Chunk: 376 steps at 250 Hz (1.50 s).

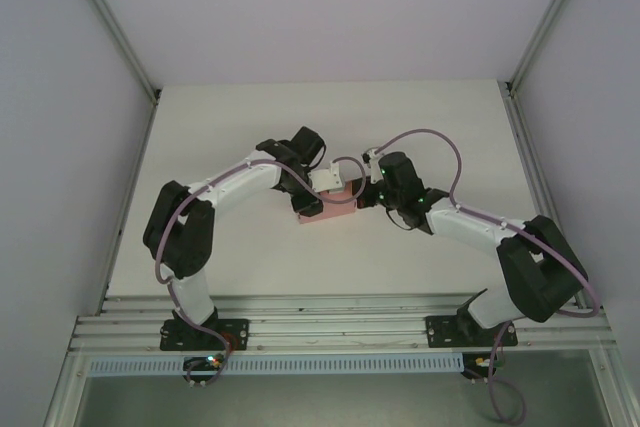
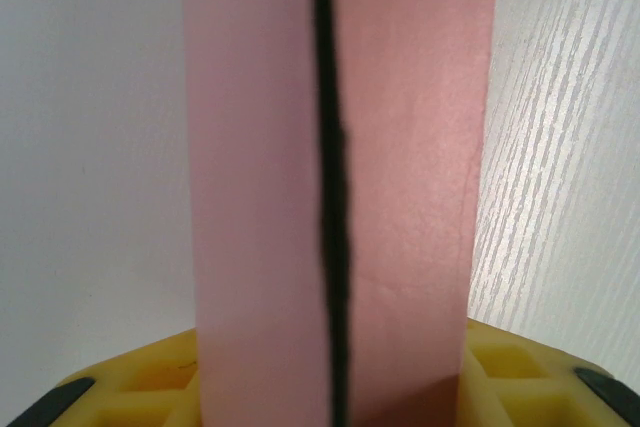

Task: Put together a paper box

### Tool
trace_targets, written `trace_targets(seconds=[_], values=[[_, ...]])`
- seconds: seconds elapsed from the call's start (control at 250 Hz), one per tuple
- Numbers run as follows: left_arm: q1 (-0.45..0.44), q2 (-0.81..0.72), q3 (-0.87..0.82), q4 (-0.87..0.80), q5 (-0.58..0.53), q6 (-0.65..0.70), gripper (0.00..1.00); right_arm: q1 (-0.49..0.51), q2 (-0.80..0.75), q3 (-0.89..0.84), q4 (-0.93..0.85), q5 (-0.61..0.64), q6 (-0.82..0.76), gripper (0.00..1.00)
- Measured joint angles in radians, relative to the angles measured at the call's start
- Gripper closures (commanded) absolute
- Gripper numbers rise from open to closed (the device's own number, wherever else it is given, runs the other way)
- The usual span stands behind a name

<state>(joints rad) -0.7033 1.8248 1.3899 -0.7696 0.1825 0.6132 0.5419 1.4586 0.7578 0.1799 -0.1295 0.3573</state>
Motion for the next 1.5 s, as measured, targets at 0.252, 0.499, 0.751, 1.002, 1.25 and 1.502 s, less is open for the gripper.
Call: trace_targets(seconds=[0.252, 0.499, 0.751, 1.002, 1.25, 1.502], values=[[0.006, 0.000, 0.000, -0.001, 0.005, 0.000, 0.64, 0.041, -0.002, -0.073, 0.143, 0.104, -0.117, 1.00], [0.006, 0.000, 0.000, -0.003, 0.004, 0.000, 0.63, 0.092, -0.003, -0.063, 0.126, 0.222, -0.195, 1.00], [0.006, 0.000, 0.001, -0.004, 0.005, 0.000, 0.59, 0.120, -0.003, -0.034, 0.061, 0.285, -0.204, 1.00], [0.007, 0.014, 0.002, 0.024, 0.008, -0.016, 0.46, 0.143, 0.004, -0.096, 0.195, 0.289, -0.133, 1.00], [0.017, 0.011, -0.002, 0.045, 0.004, -0.042, 0.21, 0.189, 0.025, -0.081, 0.194, 0.368, -0.108, 1.00], [0.018, -0.114, -0.075, 0.113, -0.020, -0.097, 0.00, 0.234, 0.030, -0.061, 0.159, 0.392, -0.092, 1.00]])
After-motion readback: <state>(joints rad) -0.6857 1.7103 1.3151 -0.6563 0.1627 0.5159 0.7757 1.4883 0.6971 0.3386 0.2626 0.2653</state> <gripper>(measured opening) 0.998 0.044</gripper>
